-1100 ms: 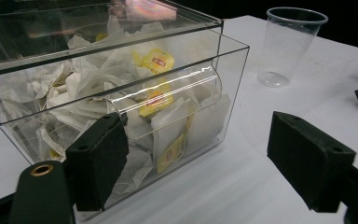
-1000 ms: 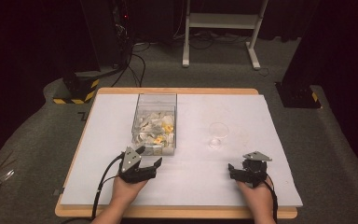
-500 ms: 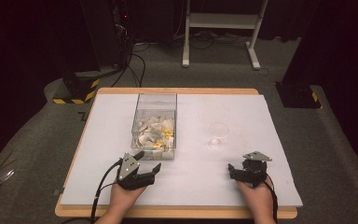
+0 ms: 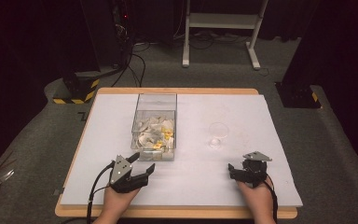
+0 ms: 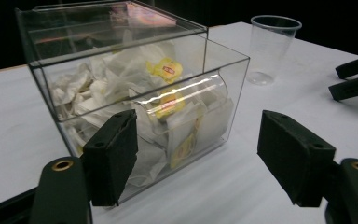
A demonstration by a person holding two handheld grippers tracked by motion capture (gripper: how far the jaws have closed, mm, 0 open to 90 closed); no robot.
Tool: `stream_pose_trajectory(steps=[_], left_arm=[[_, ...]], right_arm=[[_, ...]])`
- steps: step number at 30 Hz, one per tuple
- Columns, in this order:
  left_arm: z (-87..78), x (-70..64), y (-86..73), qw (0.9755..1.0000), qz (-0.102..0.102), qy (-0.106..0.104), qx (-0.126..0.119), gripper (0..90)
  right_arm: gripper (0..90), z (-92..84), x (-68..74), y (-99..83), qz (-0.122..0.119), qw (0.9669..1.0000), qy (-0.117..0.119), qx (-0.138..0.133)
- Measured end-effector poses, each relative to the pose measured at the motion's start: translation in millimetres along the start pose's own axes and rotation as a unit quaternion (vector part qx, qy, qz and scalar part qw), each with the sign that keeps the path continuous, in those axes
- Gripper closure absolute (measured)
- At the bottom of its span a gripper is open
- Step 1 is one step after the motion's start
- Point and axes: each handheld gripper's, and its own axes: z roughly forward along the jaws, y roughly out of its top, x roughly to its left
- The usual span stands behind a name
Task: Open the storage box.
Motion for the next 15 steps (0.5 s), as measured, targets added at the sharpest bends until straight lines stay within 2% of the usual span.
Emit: stream_pose_trajectory(steps=[6,15], left_arm=[[-6.2,15.7,12.1,0.9995,0.0,0.03,-0.006,32.9],[9.6,50.1,26.0,0.9974,-0.016,0.07,0.004,27.6]], right_arm=[[12.1,0.0,0.0,0.0,0.0,1.0,0.0,0.0],[12.1,0.0,-0.1,0.0,0.0,1.0,0.0,0.0]])
